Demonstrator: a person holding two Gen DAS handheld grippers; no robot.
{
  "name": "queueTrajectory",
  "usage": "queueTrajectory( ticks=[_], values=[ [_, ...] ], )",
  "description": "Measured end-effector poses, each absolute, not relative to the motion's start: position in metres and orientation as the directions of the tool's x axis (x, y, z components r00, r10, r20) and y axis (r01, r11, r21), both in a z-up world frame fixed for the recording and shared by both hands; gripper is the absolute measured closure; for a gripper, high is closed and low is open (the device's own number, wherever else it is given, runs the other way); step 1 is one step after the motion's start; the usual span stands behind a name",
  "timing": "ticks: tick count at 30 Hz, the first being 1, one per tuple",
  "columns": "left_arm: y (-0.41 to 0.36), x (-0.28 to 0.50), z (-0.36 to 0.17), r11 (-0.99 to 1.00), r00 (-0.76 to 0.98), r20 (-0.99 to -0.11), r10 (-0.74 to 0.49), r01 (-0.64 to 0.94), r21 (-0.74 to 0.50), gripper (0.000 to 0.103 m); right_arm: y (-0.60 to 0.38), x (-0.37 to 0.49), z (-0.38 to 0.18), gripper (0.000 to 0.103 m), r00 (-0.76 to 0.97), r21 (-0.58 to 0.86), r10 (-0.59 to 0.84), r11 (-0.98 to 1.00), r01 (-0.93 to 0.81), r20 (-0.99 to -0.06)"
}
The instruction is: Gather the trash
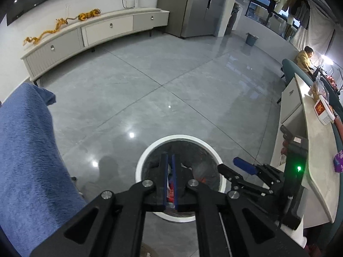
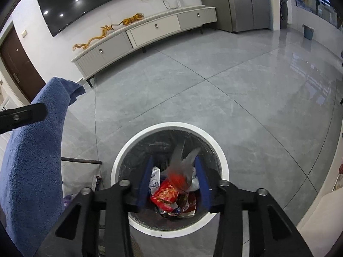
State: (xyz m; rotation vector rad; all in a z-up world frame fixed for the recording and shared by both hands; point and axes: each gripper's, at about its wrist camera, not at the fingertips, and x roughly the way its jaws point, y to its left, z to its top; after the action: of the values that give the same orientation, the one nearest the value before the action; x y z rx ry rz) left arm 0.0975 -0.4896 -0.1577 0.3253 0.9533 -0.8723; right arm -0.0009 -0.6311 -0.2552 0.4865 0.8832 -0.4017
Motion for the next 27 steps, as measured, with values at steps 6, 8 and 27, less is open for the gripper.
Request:
queueTrajectory(
  ticks=[6,8,27],
  values=[
    [-0.447,0.098,-0.126,0.667,0.374,-0.771,-0.515,0.74,-0.086,0.098,-0.629,-0.012,-0.248,0.054,0.571,0.224,-0.161,0.809,0.544,-0.805],
    [-0.431,0.099,-0.116,0.683,0.402,-0.758,-0.514,0.726,-0.079,0.097,-0.625,-0.015,-0.241,0.052,0.576,0.217,-0.173,0.81,0.544,-0.799],
    [-0.21,0.057,-0.01,0.854,0.729,-0.502,-0.466,0.519,-0.04,0.04,-0.506,-0.006,-0.092,0.028,0.764,0.151,-0.195,0.922,0.357,-0.615]
  ],
)
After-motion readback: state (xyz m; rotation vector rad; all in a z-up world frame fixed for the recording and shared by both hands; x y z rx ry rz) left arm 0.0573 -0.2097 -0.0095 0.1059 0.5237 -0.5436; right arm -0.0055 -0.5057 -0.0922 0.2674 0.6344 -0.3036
